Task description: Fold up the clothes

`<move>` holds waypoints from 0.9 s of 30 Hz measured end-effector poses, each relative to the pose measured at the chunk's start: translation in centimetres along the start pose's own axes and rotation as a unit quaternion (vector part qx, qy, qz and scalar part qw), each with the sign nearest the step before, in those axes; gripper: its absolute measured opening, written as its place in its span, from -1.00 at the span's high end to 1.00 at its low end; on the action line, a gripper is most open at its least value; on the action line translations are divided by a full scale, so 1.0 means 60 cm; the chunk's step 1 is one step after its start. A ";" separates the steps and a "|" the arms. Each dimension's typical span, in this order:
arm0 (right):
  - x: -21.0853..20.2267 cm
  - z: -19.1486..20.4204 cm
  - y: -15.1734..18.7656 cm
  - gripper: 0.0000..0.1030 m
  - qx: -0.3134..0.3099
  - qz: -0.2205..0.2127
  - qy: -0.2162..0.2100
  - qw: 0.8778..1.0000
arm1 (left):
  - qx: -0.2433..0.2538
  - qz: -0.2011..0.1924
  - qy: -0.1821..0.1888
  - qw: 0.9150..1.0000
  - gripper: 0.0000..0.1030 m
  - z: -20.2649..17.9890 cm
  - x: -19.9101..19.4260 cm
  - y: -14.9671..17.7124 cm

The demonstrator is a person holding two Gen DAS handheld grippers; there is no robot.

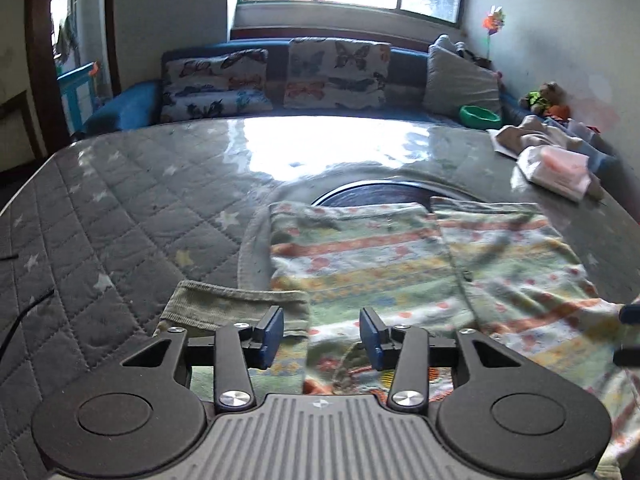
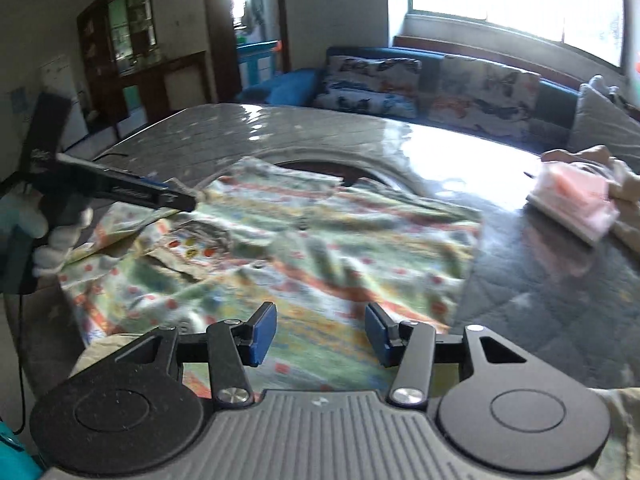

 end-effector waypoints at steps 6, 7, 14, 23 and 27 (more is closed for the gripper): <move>0.026 0.028 -0.005 -0.01 -0.004 0.003 -0.016 1.000 | -0.001 0.001 -0.014 1.000 0.39 0.008 0.016 0.008; 0.029 0.030 -0.004 -0.01 -0.003 0.005 -0.017 1.000 | -0.002 -0.001 -0.016 1.000 0.53 0.010 0.017 0.007; 0.050 0.033 0.011 -0.02 0.004 0.025 -0.020 0.999 | -0.061 -0.026 0.010 0.998 0.90 0.055 -0.017 -0.011; 0.054 0.036 0.016 -0.03 0.003 0.035 -0.019 0.999 | -0.164 -0.111 0.016 0.980 0.92 0.159 -0.144 -0.039; 0.054 0.041 0.015 -0.05 -0.001 0.034 -0.023 0.999 | -0.193 -0.149 -0.012 0.970 0.92 0.217 -0.201 -0.037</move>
Point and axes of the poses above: each gripper's, at about its wrist camera, not at the fingertips, and x roughly the way its jaws point, z to its left, y to its underside, the point moved 8 cm from there along x, roughly the way its jaws point, and after that the axes turned 14 degrees about -x, right-handed, at the moved point
